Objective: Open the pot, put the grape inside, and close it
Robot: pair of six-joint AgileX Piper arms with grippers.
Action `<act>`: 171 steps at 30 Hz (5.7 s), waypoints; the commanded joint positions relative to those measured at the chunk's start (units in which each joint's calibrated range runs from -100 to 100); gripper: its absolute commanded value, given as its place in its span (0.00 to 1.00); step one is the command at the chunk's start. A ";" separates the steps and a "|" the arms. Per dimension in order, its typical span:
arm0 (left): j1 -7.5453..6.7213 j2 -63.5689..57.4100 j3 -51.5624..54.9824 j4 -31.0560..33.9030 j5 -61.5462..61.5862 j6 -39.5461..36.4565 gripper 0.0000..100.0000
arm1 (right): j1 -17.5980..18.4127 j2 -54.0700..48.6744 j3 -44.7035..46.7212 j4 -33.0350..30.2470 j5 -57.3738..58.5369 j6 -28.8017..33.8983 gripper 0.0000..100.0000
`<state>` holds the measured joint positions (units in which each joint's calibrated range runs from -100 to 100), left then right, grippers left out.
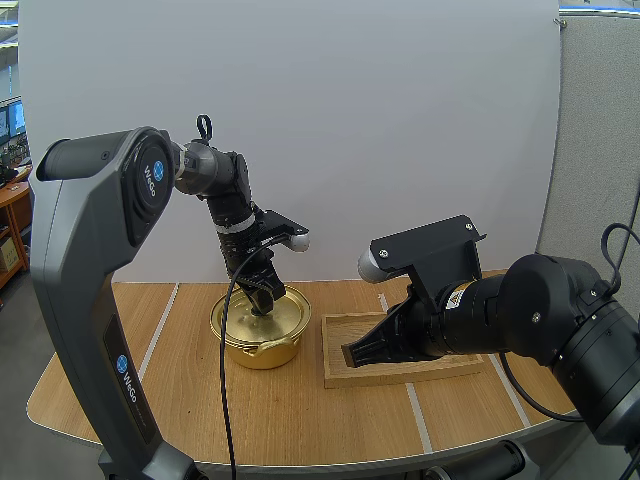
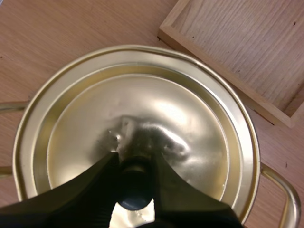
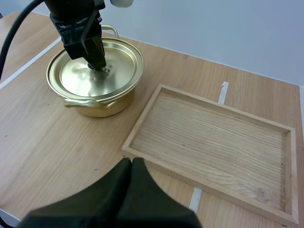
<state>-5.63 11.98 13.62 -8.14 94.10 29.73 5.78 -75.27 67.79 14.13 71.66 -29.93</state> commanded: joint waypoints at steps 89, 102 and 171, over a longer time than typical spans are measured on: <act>-0.08 -90.08 31.23 -6.29 5.90 -22.59 0.00 | -0.21 -0.56 -0.09 0.30 -0.95 -0.34 0.00; 1.01 -93.33 38.25 -10.77 -3.16 -22.72 0.00 | -0.21 -2.21 -0.09 1.77 -5.27 -0.25 0.00; 6.22 -111.98 86.38 -4.91 -62.62 -35.30 0.00 | -5.92 -24.73 32.21 3.99 -39.32 -0.35 0.00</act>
<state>0.25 -99.76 99.91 -13.27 30.70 -4.39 0.00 -99.75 99.73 19.35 30.54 -29.93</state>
